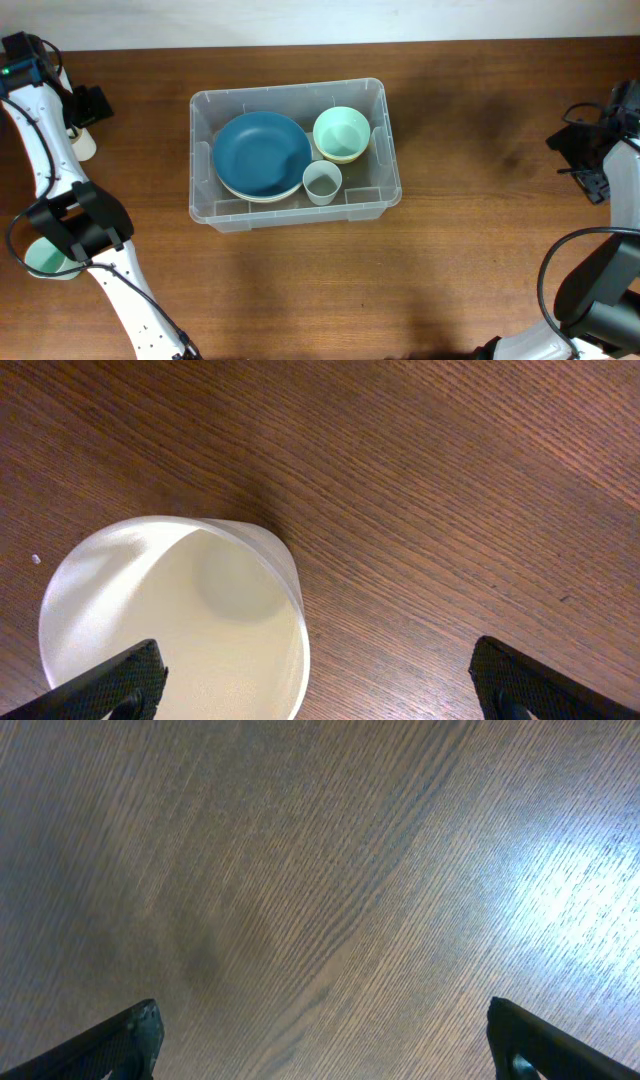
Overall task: Pack container
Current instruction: 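Move the left gripper to the cream cup and grasp its rim, then lift the cream cup with the left gripper off the table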
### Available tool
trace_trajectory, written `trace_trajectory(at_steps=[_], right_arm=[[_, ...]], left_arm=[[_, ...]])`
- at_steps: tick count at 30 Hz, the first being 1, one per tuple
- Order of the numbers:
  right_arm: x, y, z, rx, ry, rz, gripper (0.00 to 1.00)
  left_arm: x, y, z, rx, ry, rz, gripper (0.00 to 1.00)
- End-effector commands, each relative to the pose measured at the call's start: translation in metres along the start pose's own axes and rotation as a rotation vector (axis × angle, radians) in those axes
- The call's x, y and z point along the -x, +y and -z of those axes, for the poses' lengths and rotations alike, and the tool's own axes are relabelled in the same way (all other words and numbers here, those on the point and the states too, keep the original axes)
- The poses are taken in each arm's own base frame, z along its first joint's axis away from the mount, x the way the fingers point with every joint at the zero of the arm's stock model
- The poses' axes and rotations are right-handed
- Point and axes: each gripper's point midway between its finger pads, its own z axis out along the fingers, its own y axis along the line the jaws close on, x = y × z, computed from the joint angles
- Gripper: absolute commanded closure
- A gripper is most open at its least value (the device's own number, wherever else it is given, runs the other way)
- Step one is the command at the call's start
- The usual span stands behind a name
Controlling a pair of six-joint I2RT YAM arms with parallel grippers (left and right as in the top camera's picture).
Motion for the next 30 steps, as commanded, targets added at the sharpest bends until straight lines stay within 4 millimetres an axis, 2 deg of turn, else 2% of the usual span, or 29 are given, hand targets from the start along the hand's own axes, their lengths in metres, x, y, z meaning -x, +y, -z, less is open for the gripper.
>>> trace_trajectory(at_steps=[1, 8, 13, 15, 16, 17, 21, 24, 27, 30], right_arm=[[0.000, -0.004, -0.003, -0.019, -0.001, -0.010, 0.01], [0.000, -0.004, -0.003, -0.019, -0.001, -0.010, 0.01], [0.000, -0.004, -0.003, -0.019, -0.001, -0.010, 0.01], [0.000, -0.004, -0.003, -0.019, -0.001, -0.010, 0.01], [0.000, -0.004, -0.003, -0.019, -0.001, -0.010, 0.01], [0.000, -0.004, -0.003, -0.019, -0.001, -0.010, 0.01], [0.000, -0.004, -0.003, -0.019, -0.001, -0.010, 0.01], [0.000, -0.004, -0.003, -0.019, -0.001, -0.010, 0.01], [0.000, -0.004, -0.003, -0.019, -0.001, -0.010, 0.01], [0.000, -0.004, -0.003, -0.019, -0.001, -0.010, 0.01]], left_arm=[[-0.012, -0.004, -0.026, -0.012, 0.055, -0.022, 0.03], [-0.022, -0.004, -0.048, -0.009, 0.098, -0.023, 0.11], [-0.022, -0.004, -0.048, -0.009, 0.097, -0.023, 0.40], [-0.021, -0.003, -0.047, -0.005, 0.092, -0.023, 0.59], [-0.020, -0.002, -0.046, -0.002, 0.087, -0.023, 0.72], [-0.019, -0.002, -0.045, -0.002, 0.085, -0.023, 0.76], [-0.012, -0.004, -0.032, -0.005, 0.059, -0.024, 0.76], [0.003, -0.004, -0.002, -0.009, -0.012, -0.023, 0.77], [0.011, -0.004, 0.018, -0.012, -0.059, -0.022, 0.81], [0.013, -0.004, 0.025, -0.013, -0.071, -0.021, 0.83]])
